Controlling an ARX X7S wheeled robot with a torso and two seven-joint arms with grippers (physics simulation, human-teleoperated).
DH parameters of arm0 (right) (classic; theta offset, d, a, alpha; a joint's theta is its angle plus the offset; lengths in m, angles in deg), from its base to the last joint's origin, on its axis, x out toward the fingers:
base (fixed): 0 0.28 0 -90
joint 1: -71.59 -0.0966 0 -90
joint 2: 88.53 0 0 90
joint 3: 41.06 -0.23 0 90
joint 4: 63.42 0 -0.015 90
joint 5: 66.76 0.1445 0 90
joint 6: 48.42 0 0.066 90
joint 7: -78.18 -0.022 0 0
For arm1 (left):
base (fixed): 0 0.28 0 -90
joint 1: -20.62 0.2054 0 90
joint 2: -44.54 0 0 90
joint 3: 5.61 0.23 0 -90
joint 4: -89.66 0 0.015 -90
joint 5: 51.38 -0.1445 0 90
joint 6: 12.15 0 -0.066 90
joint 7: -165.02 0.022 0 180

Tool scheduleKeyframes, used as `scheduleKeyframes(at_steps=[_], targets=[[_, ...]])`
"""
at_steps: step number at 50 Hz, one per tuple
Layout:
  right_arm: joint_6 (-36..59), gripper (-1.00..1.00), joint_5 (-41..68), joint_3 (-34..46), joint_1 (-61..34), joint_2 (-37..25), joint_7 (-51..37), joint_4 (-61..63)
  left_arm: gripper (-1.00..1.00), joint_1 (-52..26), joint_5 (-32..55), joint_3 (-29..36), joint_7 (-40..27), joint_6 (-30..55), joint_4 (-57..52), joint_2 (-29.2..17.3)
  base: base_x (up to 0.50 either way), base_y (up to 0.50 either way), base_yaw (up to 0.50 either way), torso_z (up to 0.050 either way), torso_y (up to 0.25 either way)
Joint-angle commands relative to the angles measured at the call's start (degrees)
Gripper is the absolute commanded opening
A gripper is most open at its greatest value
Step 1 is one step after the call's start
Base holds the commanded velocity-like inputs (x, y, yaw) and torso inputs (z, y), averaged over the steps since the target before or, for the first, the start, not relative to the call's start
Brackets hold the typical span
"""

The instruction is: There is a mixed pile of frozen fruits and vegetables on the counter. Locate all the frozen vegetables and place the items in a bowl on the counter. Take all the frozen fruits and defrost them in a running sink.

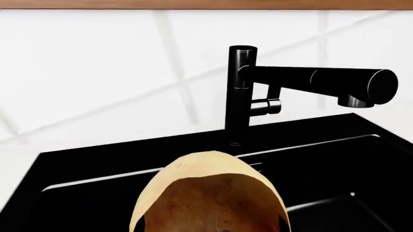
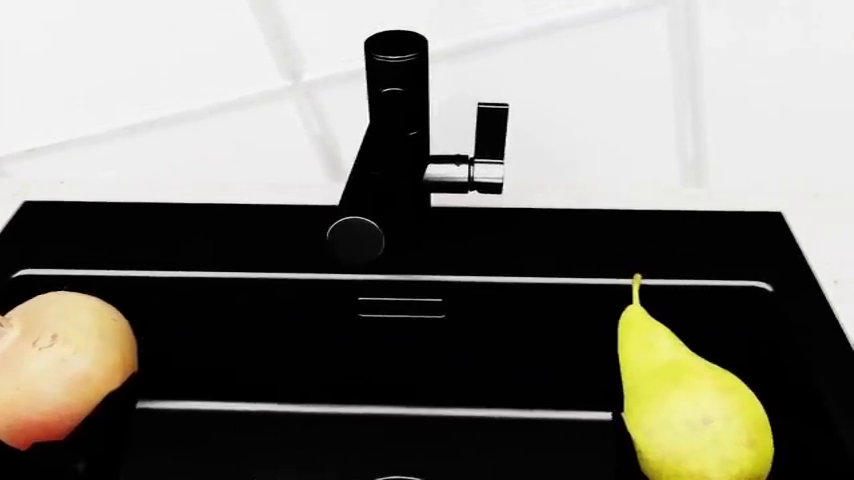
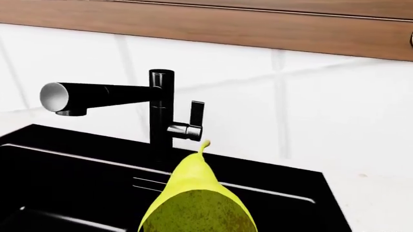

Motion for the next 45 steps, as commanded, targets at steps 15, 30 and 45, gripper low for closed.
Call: scheduleKeyframes(at_steps=[15,30,45], targets=[[16.2,-1.0,-0.8,24.8,-30.7,12.9,8.1,-9.6,-1.0,1.1,-0.3,-1.6,1.3,-2.1,-0.6,0.2,0.03,0.0,0.0,0.0,0.001],[25.4,-1.0,-6.6,37.0,-41.6,24.9,14.7,-22.0,-1.0,-1.0,1.6,0.0,-1.1,-3.1,-0.5,-0.6,0.03,0.0,0.0,0.001,0.0],[23.2,-1.0,-16.2,43.5,-42.5,32.2,21.2,-33.4,-1.0,1.9,0.8,-2.1,0.8,-3.7,-1.5,-1.4,0.03,0.0,0.0,0.0,0.001]])
